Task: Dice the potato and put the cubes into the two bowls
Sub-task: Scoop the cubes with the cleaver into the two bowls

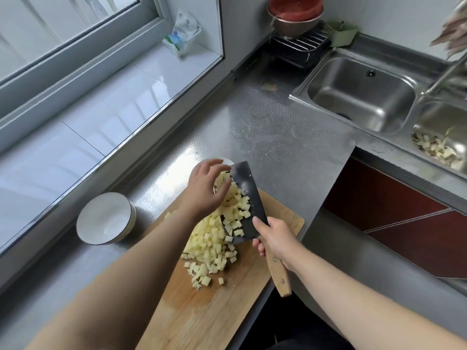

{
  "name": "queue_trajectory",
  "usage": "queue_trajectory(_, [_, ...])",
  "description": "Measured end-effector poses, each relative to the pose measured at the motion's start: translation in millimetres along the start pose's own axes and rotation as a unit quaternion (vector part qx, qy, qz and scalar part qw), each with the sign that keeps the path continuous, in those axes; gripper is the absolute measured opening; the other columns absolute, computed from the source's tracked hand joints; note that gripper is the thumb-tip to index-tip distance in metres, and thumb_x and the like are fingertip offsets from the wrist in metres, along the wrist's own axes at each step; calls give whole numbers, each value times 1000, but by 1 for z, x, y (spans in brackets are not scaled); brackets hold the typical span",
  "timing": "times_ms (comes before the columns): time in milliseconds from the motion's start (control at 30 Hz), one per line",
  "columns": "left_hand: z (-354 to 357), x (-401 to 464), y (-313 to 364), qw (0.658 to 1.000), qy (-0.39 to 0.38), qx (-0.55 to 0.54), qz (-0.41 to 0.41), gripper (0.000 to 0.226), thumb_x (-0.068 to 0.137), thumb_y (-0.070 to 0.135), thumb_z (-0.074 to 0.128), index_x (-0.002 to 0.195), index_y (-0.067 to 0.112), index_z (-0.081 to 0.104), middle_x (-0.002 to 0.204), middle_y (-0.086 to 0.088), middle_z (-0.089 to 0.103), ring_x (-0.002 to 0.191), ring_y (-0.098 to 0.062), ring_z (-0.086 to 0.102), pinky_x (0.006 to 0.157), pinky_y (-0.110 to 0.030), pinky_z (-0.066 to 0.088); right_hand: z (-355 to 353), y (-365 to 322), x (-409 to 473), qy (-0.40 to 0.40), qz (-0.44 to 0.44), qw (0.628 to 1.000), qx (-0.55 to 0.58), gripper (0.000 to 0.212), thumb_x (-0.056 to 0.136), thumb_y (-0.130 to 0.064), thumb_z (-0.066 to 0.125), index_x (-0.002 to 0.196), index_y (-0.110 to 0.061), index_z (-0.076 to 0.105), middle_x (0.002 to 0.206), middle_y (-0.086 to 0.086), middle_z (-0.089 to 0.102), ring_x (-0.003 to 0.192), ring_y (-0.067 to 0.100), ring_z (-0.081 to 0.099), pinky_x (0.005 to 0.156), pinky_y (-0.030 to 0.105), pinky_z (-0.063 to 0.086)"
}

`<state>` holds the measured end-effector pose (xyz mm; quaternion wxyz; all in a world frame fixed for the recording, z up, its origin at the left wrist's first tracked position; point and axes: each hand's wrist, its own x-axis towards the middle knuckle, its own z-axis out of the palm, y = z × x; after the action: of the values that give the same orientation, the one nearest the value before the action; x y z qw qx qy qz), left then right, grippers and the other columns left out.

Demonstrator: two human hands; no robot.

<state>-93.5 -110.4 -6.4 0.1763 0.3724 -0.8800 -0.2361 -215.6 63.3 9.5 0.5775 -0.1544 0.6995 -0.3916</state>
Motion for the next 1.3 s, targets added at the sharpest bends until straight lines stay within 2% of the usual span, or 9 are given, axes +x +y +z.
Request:
queue_trajectory(167, [6,34,0,997,-66,33,33,37,93,55,46,118,32,60,128,4,53,122,-16,43,100,-32,34,1,-21,19,-4,2,1000,-24,29,100,-33,49,95,-6,56,66,8,60,46,11,49,45,23,46])
queue_trajectory(433, [17,48,-14,994,-71,70,46,29,96,47,50,104,24,65,116,4,55,113,-16,42,85,-24,28,-8,-26,34,16,1,1000,-23,28,99,-33,52,87,-8,56,63,8,62,45,10,51,45,24,46])
queue_trajectory(633, [21,48,-31,996,-53,68,34,18,97,32,54,99,15,62,102,1,60,99,-20,47,83,-34,44,-12,-27,33,39,7,999,-26,37,99,-33,51,99,3,58,66,10,62,48,12,51,47,25,48])
queue_trajectory(767, [18,39,-42,995,-34,93,9,13,95,23,55,94,12,63,93,0,62,89,-21,50,75,-30,39,-15,-30,33,46,13,999,-11,40,99,-34,52,105,5,58,64,10,61,47,12,50,45,24,47])
queue_trajectory(867, [14,33,-46,995,-19,97,-32,11,94,19,56,99,13,63,98,-1,63,92,-23,52,77,-28,36,-16,-32,33,44,16,999,-14,40,99,-34,52,107,5,58,64,9,61,46,11,50,44,23,47])
queue_trajectory(1000, [9,40,-36,998,11,22,-63,22,94,22,58,114,16,63,120,-2,57,113,-20,48,93,-29,37,-16,-30,32,38,12,999,-32,41,99,-35,52,106,5,58,64,9,62,47,10,52,45,23,48])
queue_trajectory(1133, [6,58,-26,1000,1,30,4,28,95,27,57,122,21,65,125,2,61,119,-18,50,101,-36,39,-15,-27,31,28,9,999,-43,39,99,-35,52,102,3,59,65,9,63,48,11,52,47,24,48])
queue_trajectory(1233, [9,59,-27,993,-28,89,79,21,94,27,59,108,19,72,108,3,69,103,-21,58,90,-39,47,-14,-28,31,22,7,999,-47,36,98,-35,53,99,0,61,65,9,63,47,10,53,47,24,48])
queue_trajectory(1300, [9,55,-30,991,-20,106,82,14,90,24,65,98,17,74,98,1,70,92,-23,61,80,-38,50,-14,-28,31,21,8,999,-45,34,98,-34,53,97,-1,60,64,9,62,46,10,52,46,24,47])
